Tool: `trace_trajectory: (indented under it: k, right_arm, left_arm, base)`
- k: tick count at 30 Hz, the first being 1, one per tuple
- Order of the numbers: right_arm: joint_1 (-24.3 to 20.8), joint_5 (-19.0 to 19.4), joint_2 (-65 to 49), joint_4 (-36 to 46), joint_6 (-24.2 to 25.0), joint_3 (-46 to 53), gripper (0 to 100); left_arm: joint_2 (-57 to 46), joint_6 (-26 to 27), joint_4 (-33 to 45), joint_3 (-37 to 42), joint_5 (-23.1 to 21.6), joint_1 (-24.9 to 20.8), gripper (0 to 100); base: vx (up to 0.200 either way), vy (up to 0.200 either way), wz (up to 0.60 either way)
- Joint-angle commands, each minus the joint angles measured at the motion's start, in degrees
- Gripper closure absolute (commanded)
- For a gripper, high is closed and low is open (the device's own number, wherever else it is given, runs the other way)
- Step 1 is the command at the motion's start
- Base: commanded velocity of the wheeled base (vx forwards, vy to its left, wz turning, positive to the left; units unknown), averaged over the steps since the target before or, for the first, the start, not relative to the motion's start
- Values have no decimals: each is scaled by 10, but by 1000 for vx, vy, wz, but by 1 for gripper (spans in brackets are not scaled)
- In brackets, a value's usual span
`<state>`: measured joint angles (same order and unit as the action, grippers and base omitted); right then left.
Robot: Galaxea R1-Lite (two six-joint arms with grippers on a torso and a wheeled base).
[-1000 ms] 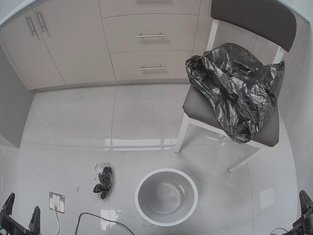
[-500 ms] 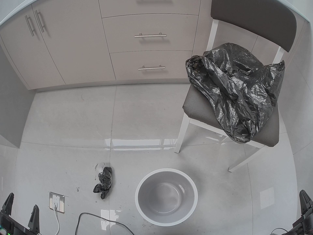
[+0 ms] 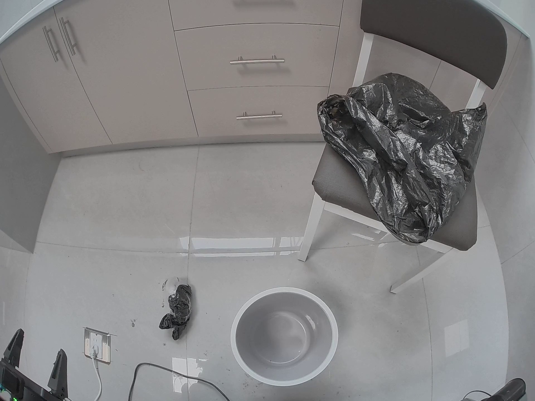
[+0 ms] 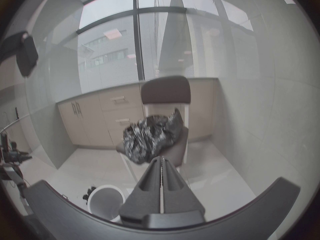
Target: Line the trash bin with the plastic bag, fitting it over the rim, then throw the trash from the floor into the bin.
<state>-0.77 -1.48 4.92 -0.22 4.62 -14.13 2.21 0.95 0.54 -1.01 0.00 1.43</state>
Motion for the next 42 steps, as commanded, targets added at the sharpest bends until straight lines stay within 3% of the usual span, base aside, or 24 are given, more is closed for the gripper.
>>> trace_trajectory:
  k: [1,4,7,10,11,13,16,17,22,24,25,30,33,39,42]
  right_arm:
    - [-25,47,146,14,-3,-154,100]
    - [-30,80,233,-50,49,-146,100]
    - [-42,81,341,-159,114,-166,100]
    - [-64,81,432,-215,144,-192,100]
    - [-71,81,444,-220,148,-194,100]
    - [-136,74,510,-240,169,-201,100]
    - [-136,74,510,-240,169,-201,100]
    - [-234,17,599,-278,177,-207,100]
    - [-312,-117,736,-312,161,-247,100]
    - [-334,-136,759,-317,156,-259,100]
    - [-366,-161,797,-319,151,-283,100]
    - [-386,-186,845,-319,138,-305,100]
    - [-382,-210,873,-319,137,-318,100]
    - [-358,-219,853,-314,119,-333,100]
    - [-330,-241,818,-311,79,-335,100]
  left_arm:
    - [-2,2,0,1,0,-5,0]
    - [12,4,0,1,0,-20,0]
    - [15,4,-1,1,0,-25,0]
    - [15,2,-8,-14,-2,-20,0]
    - [23,-6,-9,-32,-2,-18,0]
    - [130,-92,0,-243,-1,-13,0]
    - [130,-92,0,-243,-1,-13,0]
    - [179,-52,78,-344,-51,-13,0]
    - [221,2,79,-304,-71,9,0]
    - [240,12,77,-305,-70,7,0]
    - [286,29,65,-319,-69,4,0]
    - [392,30,23,-357,-69,-1,0]
    - [494,28,-46,-381,-69,-16,0]
    - [618,24,-121,-410,-49,-78,0]
    - [664,2,-144,-431,-28,-125,0]
  base:
    - [0,0,0]
    - [0,0,0]
    - [0,0,0]
    - [0,0,0]
    - [0,0,0]
    - [0,0,0]
    - [0,0,0]
    - [0,0,0]
    - [0,0,0]
    - [0,0,0]
    - [0,0,0]
    - [0,0,0]
    - [0,0,0]
    - [0,0,0]
    - [0,0,0]
